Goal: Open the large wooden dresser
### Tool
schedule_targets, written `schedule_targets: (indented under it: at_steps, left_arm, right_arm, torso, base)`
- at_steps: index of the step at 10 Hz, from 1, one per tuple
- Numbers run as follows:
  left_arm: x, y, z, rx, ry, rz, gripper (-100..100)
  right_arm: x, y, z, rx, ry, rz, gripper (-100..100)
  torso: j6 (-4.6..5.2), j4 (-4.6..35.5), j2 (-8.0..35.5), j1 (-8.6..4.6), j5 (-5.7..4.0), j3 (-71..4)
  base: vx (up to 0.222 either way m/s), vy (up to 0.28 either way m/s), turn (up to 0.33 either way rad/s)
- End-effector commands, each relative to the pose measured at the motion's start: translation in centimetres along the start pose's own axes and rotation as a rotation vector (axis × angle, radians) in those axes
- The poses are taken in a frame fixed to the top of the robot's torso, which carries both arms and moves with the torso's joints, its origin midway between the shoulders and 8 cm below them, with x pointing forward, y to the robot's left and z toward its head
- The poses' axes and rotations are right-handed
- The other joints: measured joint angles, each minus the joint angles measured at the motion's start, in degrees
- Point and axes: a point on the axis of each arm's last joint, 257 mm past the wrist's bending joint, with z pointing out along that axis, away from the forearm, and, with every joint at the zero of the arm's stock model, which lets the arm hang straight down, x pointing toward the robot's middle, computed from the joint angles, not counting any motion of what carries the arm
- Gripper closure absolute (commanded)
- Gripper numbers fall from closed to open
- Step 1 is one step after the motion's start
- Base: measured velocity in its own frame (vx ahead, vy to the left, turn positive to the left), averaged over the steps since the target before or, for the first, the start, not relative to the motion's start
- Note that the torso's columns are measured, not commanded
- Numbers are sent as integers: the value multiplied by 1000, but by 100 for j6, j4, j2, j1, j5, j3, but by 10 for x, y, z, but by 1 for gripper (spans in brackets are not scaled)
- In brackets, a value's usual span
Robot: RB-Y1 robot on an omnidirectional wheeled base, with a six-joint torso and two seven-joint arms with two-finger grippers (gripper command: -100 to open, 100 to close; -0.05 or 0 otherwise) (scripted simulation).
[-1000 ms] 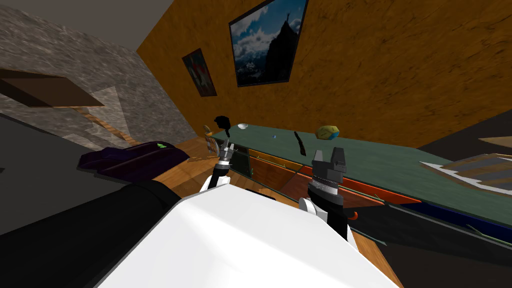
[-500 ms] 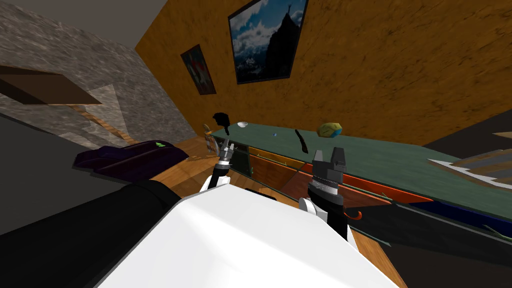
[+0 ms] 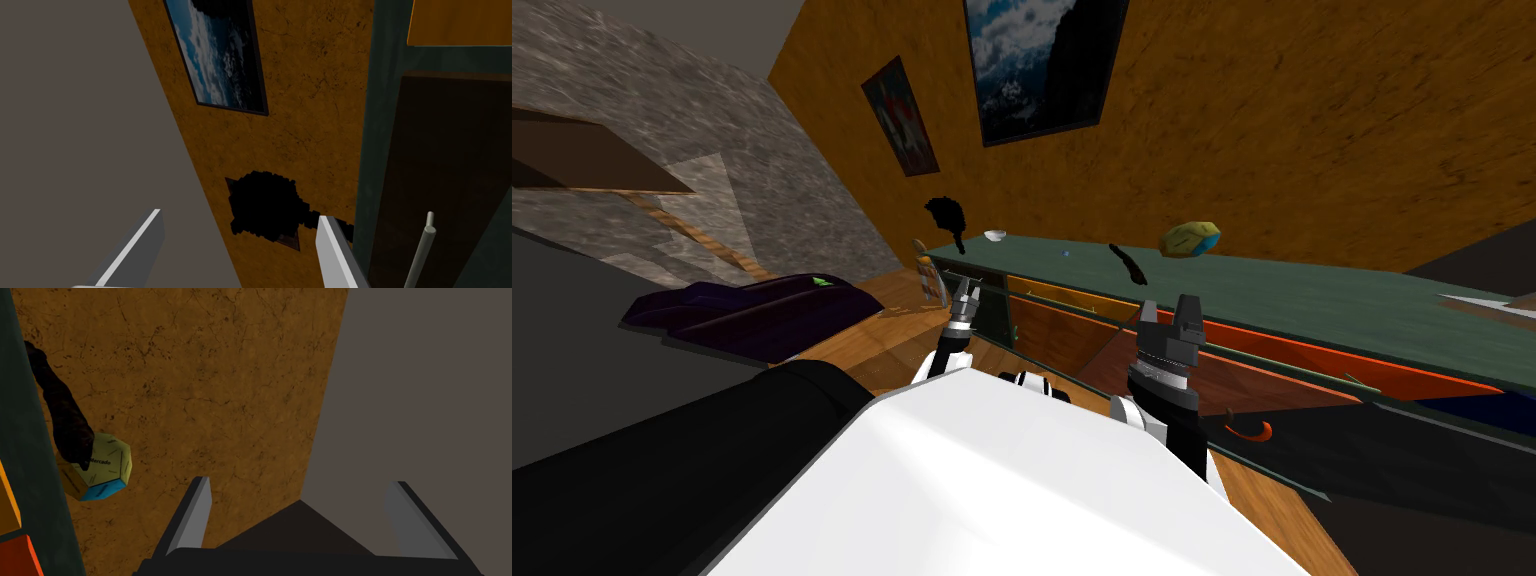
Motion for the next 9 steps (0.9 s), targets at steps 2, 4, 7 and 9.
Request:
schedule_targets:
  at_steps: [2,4,7,9]
  left_arm:
    - [0,0,0,-1,0,0,0]
    - [0,0,0,-1,0,0,0]
    - [0,0,0,-1,0,0,0]
    - [0,0,0,-1,0,0,0]
  right_arm:
    - [14,-8,-1,6,90,-92,-100]
    - [22,-16,-1,10,141,-176,-100]
    - [32,-32,-1,14,209,-336,-100]
    - [38,-44,0,14,248,-460,-100]
  torso:
    - [0,245,248,7,2,-506]
    - [0,267,266,7,2,-536]
    - [0,268,264,1,0,-540]
    - [0,270,272,5,1,-535]
  base:
    - [-9,34,-11]
    - [-13,64,-15]
    - [-8,81,-22]
    - [-25,104,-25]
